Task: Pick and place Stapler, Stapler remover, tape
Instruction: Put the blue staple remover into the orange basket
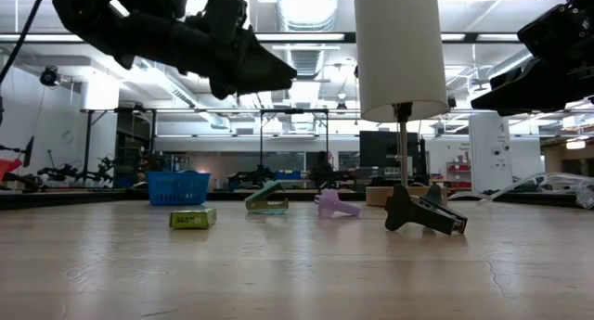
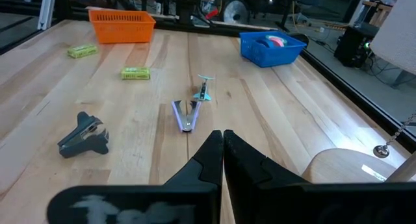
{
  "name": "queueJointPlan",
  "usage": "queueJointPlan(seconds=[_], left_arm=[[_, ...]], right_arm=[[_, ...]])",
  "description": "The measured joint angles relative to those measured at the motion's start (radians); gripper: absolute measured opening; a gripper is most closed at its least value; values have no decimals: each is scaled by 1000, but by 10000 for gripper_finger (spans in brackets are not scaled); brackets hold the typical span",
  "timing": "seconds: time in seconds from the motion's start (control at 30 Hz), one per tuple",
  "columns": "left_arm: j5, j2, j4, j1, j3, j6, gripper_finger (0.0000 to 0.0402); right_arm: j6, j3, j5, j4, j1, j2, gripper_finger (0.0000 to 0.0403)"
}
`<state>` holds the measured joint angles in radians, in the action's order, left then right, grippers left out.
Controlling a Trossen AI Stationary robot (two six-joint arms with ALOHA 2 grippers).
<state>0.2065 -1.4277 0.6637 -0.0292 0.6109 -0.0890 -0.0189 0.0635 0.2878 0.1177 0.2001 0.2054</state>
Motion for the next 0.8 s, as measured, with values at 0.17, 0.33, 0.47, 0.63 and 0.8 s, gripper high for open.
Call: queueJointPlan(seconds=[0.17, 0.33, 0.47, 0.63, 0.8], left_arm=[[0, -33, 19, 0, 13, -14, 174], [0, -52, 18, 0, 34, -15, 174], [-5, -64, 17, 0, 44, -15, 174], [-6, -69, 19, 0, 47, -15, 174], [-6, -69, 17, 0, 47, -15, 174]], right_arm=[[0, 0, 0, 0, 0, 0, 9], [0, 0, 0, 0, 0, 0, 9], [0, 0, 0, 0, 0, 0, 9], [0, 0, 0, 0, 0, 0, 9], [0, 0, 0, 0, 0, 0, 8]])
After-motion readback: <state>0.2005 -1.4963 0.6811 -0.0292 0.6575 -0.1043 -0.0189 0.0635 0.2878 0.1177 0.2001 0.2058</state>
